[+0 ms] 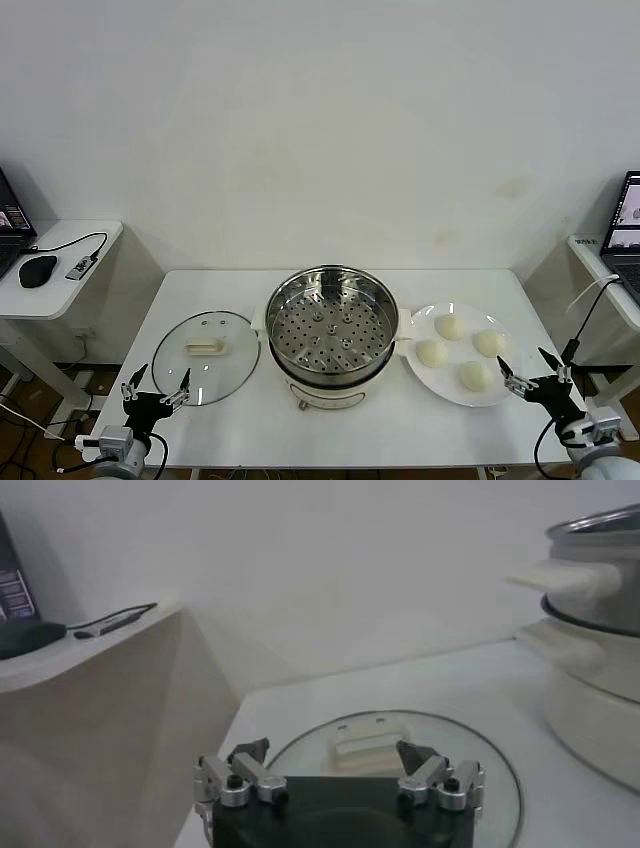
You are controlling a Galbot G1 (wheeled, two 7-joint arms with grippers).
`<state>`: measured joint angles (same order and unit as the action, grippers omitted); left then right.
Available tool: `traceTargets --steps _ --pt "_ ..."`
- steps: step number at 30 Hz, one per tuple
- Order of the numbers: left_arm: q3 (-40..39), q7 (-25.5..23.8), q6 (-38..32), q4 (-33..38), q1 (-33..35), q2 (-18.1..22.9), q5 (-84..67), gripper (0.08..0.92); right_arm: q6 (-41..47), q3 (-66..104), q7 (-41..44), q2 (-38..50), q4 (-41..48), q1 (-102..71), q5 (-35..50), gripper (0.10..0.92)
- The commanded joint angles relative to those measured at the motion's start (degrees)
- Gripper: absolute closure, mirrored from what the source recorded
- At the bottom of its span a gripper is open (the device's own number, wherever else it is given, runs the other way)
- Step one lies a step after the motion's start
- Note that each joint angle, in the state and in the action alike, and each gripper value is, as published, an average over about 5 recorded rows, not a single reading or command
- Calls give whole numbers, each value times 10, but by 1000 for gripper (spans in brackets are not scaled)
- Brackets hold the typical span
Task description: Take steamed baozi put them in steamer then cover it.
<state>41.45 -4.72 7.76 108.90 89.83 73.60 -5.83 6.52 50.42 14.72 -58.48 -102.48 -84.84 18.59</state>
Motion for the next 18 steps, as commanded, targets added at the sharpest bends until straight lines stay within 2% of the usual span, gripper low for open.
traceTargets --steps 1,5,8,13,18 --pt "0 0 0 1 0 0 7 177 11 8 -11 25 -3 31 -30 203" --pt "-3 -2 -2 12 5 -3 13 177 46 -10 20 89 14 95 -55 203" --pt "-5 -3 1 22 7 -5 18 177 74 -37 92 149 46 164 -81 203" --pt "-10 -5 3 34 11 -7 33 177 82 -109 320 237 121 304 -197 203" --pt "-9 -6 7 44 16 -3 43 177 55 -227 512 265 199 470 -297 203"
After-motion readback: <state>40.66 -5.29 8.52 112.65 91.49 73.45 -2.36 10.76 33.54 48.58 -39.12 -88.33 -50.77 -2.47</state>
